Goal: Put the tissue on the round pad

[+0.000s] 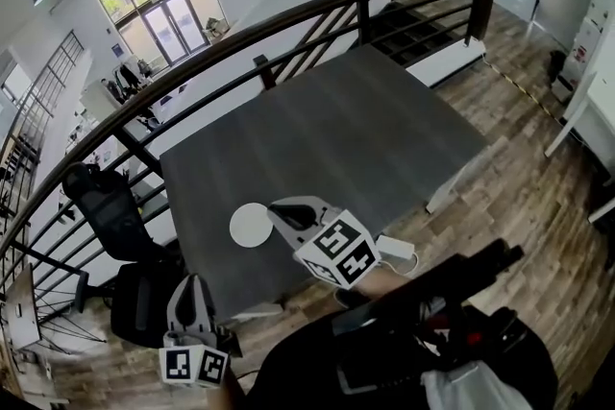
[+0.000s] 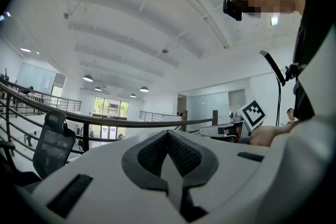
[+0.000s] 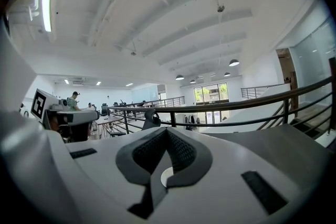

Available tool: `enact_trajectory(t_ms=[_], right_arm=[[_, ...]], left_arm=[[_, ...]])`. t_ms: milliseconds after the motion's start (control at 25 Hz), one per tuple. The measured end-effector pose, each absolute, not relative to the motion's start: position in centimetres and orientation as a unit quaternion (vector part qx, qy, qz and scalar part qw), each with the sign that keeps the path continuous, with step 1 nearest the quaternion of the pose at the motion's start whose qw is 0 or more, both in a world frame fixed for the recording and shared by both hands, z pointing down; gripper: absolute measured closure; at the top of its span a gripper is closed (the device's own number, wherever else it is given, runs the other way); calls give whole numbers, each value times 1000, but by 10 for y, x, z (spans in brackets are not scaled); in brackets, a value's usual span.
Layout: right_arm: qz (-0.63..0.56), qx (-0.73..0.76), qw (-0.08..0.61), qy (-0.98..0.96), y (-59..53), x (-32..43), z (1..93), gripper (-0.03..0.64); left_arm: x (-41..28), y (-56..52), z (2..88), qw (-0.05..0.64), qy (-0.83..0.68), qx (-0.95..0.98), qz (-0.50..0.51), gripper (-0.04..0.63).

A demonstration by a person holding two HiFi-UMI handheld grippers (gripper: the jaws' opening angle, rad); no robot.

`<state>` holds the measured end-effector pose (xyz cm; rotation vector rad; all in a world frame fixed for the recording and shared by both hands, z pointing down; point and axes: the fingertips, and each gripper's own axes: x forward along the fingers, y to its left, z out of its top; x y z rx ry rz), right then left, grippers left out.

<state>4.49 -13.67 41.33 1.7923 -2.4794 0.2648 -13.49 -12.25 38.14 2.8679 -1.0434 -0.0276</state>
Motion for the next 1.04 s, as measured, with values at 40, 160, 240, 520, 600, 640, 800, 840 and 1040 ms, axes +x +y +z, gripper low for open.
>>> enact_trajectory(t_ms=[40, 160, 240, 520, 600, 640, 800, 840, 1040], right_arm=[[84, 585, 35, -806, -134, 45, 413, 615], [81, 586, 28, -806, -128, 43, 407, 615], [79, 588, 27, -805, -127, 44, 404, 615], [88, 599, 32, -795, -130, 48, 411, 615], [88, 600, 29, -795, -130, 49, 409, 615], [88, 600, 27, -795, -130, 50, 408, 615], [84, 599, 25, -796, -127, 53, 407, 615], [83, 599, 25, -796, -126, 54, 407, 615], [80, 601, 21, -795, -125, 58, 407, 615]], left_arm=[[-135, -122, 382, 44, -341, 939, -9, 591], [-137, -121, 383, 45, -342, 939, -9, 591], [-136, -120, 384, 46, -341, 939, -8, 591], [-138, -120, 382, 49, -340, 939, -9, 591], [-138, -118, 378, 50, -338, 940, -12, 591], [-137, -118, 377, 50, -337, 940, -14, 591], [-133, -116, 378, 51, -338, 940, -15, 591], [-132, -115, 379, 51, -338, 940, -14, 591], [-127, -112, 384, 54, -336, 940, -14, 591]])
